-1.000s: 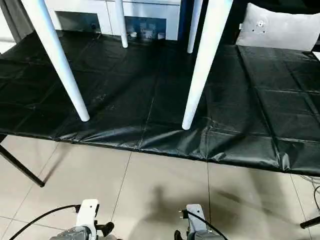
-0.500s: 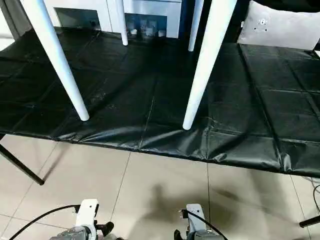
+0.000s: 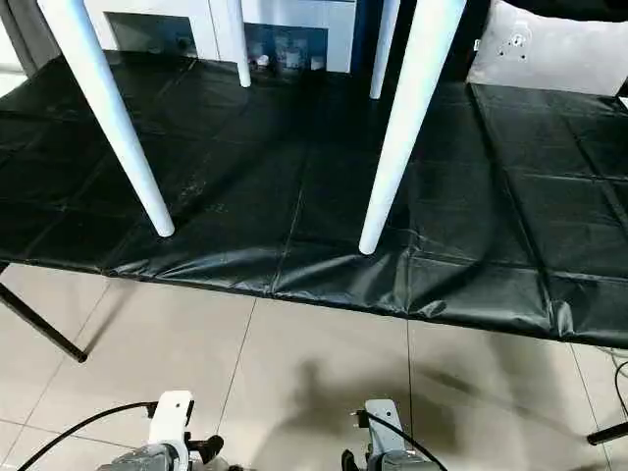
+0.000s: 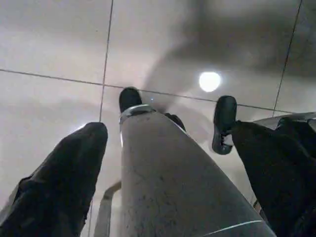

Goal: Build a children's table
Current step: Flip table

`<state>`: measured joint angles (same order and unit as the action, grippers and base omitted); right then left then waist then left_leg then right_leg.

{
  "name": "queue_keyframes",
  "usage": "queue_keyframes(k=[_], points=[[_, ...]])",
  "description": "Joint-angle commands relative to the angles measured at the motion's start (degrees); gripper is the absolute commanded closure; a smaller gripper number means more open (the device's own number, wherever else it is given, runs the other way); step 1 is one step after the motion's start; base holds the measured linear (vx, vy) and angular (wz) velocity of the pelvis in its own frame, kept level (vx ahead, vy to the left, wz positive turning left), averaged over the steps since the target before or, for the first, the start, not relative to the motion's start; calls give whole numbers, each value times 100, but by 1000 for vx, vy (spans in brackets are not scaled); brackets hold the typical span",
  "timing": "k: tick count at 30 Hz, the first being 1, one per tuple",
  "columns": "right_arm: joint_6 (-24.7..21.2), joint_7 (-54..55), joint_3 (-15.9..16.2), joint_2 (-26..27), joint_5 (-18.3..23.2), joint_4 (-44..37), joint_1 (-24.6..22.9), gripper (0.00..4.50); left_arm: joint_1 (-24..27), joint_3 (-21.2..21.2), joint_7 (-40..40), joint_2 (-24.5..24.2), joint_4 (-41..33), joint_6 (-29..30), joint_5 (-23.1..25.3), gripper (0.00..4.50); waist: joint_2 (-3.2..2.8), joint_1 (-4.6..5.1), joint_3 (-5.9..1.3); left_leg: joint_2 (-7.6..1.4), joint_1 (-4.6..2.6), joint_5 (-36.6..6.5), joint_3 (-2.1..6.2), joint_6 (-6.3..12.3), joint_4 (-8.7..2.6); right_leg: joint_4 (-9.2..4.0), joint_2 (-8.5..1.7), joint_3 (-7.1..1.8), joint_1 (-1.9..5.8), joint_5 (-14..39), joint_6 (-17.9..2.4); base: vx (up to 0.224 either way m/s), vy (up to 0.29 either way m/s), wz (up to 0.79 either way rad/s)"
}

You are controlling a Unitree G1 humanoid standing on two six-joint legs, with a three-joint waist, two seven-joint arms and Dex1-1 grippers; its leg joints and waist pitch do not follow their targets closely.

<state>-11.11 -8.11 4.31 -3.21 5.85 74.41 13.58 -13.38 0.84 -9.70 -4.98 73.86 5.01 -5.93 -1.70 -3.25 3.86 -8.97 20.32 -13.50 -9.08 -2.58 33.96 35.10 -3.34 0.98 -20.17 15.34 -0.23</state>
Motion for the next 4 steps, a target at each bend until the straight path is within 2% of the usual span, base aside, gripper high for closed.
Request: queue_keyframes(k=[1,4], points=[[-39,-12,-36,5,-45,51,-3,0,18,18,5,-3,23,2,26,4,-13,5,-185,-527,-2,-600,158,510,-498,-354,-641,-257,128,-929,-1710,0,0,0],[-39,-12,-36,5,-45,51,-3,0,18,18,5,-3,23,2,26,4,-5,3,-187,-524,-1,-564,152,561,-488,-352,-648,-257,131,-1025,-1720,0,0,0]])
